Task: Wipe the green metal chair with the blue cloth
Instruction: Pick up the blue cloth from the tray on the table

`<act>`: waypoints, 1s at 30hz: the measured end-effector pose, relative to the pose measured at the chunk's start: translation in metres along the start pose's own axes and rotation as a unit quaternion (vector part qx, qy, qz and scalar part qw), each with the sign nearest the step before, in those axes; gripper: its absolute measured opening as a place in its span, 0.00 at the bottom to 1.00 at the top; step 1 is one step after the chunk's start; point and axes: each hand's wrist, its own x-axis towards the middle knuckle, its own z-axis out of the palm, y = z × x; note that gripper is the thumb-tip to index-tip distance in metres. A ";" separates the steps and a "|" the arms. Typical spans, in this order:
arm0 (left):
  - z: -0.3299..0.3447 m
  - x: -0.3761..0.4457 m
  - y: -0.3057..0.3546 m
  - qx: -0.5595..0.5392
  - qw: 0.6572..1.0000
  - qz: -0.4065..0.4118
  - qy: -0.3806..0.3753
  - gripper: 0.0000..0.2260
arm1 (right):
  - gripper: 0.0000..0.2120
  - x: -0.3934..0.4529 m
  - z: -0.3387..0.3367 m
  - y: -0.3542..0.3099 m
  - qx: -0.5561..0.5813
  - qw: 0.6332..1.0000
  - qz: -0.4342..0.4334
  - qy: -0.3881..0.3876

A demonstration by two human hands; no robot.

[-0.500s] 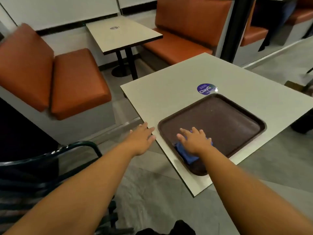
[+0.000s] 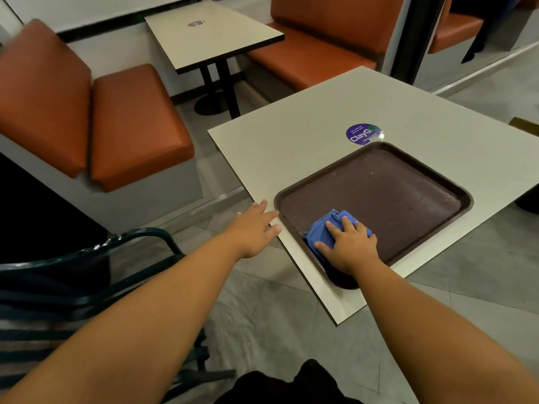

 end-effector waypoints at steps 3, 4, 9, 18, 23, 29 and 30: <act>0.003 -0.003 -0.004 0.004 1.000 -0.014 -0.005 0.24 | 0.32 0.002 0.010 -0.005 -0.003 1.000 0.002 -0.015; 0.005 -0.004 -0.006 0.003 1.000 -0.018 -0.005 0.24 | 0.31 0.002 0.011 -0.007 -0.010 1.000 0.000 -0.006; 0.010 -0.014 -0.016 -0.022 0.999 -0.039 -0.011 0.24 | 0.20 0.009 0.004 -0.006 -0.047 0.998 -0.001 0.041; 0.003 -0.037 -0.034 -0.127 0.990 -0.057 0.040 0.27 | 0.13 -0.006 -0.056 -0.053 0.683 0.719 0.009 -0.125; -0.009 -0.061 -0.038 -0.349 0.933 -0.023 0.090 0.31 | 0.21 -0.028 -0.051 -0.098 0.729 0.601 -0.028 -0.327; -0.002 -0.094 -0.083 -0.446 0.884 -0.112 0.087 0.12 | 0.35 -0.046 -0.042 -0.149 0.725 0.516 -0.076 -0.450; 0.001 -0.101 -0.090 -0.475 0.865 -0.132 0.089 0.11 | 0.38 -0.047 -0.038 -0.156 0.721 0.502 -0.084 -0.470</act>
